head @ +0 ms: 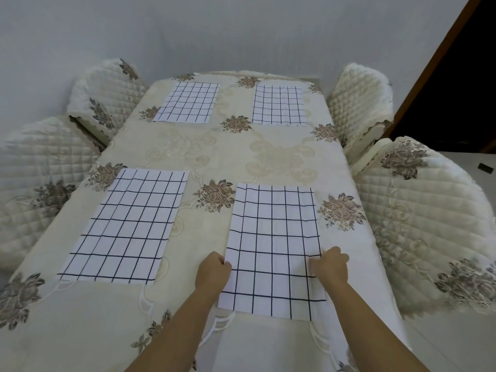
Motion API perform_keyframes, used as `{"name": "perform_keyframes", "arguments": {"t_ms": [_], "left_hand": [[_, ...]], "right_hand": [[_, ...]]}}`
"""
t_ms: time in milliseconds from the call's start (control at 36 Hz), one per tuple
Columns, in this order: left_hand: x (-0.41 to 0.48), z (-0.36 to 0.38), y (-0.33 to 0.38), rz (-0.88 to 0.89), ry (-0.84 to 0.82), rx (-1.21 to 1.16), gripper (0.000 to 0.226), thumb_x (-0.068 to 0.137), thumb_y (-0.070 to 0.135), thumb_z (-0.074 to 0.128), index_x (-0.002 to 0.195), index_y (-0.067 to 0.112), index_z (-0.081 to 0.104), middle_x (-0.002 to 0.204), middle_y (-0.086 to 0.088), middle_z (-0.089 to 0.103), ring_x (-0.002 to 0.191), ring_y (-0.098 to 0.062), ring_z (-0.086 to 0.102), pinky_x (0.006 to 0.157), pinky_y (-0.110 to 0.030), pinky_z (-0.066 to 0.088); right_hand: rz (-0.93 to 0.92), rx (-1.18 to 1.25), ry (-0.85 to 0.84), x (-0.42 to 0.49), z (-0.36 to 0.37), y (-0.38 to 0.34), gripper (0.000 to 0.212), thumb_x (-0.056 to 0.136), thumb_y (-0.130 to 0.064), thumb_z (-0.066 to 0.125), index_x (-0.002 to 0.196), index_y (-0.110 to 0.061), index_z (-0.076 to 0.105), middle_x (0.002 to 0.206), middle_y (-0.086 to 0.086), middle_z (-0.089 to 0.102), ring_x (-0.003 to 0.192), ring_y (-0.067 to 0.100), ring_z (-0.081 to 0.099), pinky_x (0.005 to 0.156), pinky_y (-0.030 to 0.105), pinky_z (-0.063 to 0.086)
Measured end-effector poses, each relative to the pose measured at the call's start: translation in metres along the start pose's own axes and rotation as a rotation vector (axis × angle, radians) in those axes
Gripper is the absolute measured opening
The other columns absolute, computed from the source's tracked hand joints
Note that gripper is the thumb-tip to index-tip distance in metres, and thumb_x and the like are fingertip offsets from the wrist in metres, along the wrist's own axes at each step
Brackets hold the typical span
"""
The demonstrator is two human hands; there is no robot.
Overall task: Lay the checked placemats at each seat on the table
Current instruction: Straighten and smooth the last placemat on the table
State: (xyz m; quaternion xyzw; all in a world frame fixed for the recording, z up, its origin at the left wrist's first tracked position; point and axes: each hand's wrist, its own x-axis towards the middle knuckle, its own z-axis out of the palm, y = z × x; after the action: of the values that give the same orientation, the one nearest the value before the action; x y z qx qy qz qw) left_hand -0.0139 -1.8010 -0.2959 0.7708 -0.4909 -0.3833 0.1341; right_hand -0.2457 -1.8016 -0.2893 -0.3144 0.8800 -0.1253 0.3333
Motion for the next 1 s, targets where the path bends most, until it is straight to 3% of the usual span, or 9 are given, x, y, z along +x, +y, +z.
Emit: {"name": "perform_keyframes", "arguments": {"t_ms": [83,167,250,333,472,528,694,833,1000], "left_hand": [[0.001,0.0,-0.001,0.01,-0.01,0.023,0.007,0.092,0.013,0.046,0.086,0.012,0.049,0.071,0.005,0.047,0.067,-0.012,0.045,0.051,-0.019,0.031],[0.001,0.002,0.0,0.017,-0.015,0.051,0.008,0.093,0.013,0.044,0.085,0.013,0.048,0.073,0.004,0.048,0.072,-0.015,0.047,0.056,-0.022,0.033],[0.002,0.003,0.001,0.019,-0.009,0.059,0.01,0.093,0.013,0.044,0.085,0.013,0.049,0.075,0.003,0.049,0.075,-0.015,0.048,0.063,-0.022,0.036],[0.001,0.004,0.002,0.024,-0.007,0.056,0.009,0.094,0.014,0.045,0.087,0.014,0.051,0.08,0.003,0.051,0.078,-0.015,0.05,0.067,-0.023,0.037],[0.002,0.007,0.007,0.039,-0.021,0.031,0.007,0.094,0.014,0.047,0.088,0.015,0.051,0.086,0.001,0.055,0.08,-0.015,0.051,0.069,-0.023,0.039],[0.002,0.008,0.01,0.047,-0.026,0.027,0.007,0.093,0.015,0.047,0.088,0.016,0.051,0.085,0.001,0.055,0.08,-0.015,0.052,0.07,-0.023,0.039],[0.002,0.011,0.013,0.054,-0.015,-0.006,0.008,0.093,0.014,0.048,0.093,0.013,0.056,0.086,-0.001,0.057,0.078,-0.016,0.052,0.069,-0.024,0.04],[0.0,0.012,0.012,0.044,0.007,-0.017,0.017,0.093,0.013,0.046,0.105,0.008,0.057,0.086,-0.001,0.057,0.076,-0.016,0.051,0.066,-0.024,0.038],[0.0,0.011,0.01,0.032,0.002,-0.004,0.018,0.093,0.014,0.047,0.106,0.009,0.057,0.091,-0.004,0.062,0.077,-0.016,0.052,0.067,-0.025,0.04]], "right_hand": [[-0.001,0.036,-0.039,0.006,0.002,0.002,0.036,0.085,-0.009,0.058,0.115,0.005,0.042,0.114,0.021,0.052,0.1,0.036,0.056,0.073,0.033,0.045],[-0.043,0.03,-0.044,0.011,0.003,0.007,0.01,0.084,-0.006,0.054,0.08,-0.003,0.045,0.08,0.01,0.052,0.077,0.026,0.052,0.059,0.025,0.039],[-0.064,0.025,-0.05,0.016,0.003,0.011,0.03,0.086,-0.004,0.049,0.061,-0.01,0.035,0.064,0.003,0.041,0.074,0.024,0.048,0.05,0.022,0.03],[-0.055,0.024,-0.055,0.021,0.003,0.014,0.034,0.087,-0.001,0.046,0.057,-0.011,0.033,0.062,0.002,0.038,0.075,0.024,0.047,0.047,0.021,0.025],[-0.052,0.038,-0.037,0.026,0.001,0.017,0.029,0.088,-0.001,0.044,0.06,-0.009,0.038,0.066,0.004,0.044,0.075,0.024,0.05,0.056,0.023,0.033],[-0.064,0.037,-0.014,0.027,-0.001,0.019,0.029,0.088,-0.003,0.044,0.061,-0.01,0.038,0.07,0.006,0.047,0.074,0.024,0.05,0.052,0.023,0.03],[-0.104,0.027,0.044,0.026,-0.004,0.023,0.035,0.09,-0.004,0.045,0.057,-0.011,0.034,0.06,0.003,0.04,0.054,0.015,0.038,0.045,0.023,0.022],[-0.138,0.019,0.082,0.025,-0.001,0.024,0.035,0.091,-0.008,0.047,0.059,-0.015,0.035,0.072,0.007,0.049,0.065,0.023,0.046,0.045,0.023,0.024],[-0.151,-0.001,0.084,0.024,0.001,0.024,0.026,0.09,-0.009,0.048,0.065,-0.01,0.043,0.078,0.011,0.053,0.064,0.024,0.047,0.044,0.022,0.024]]}}
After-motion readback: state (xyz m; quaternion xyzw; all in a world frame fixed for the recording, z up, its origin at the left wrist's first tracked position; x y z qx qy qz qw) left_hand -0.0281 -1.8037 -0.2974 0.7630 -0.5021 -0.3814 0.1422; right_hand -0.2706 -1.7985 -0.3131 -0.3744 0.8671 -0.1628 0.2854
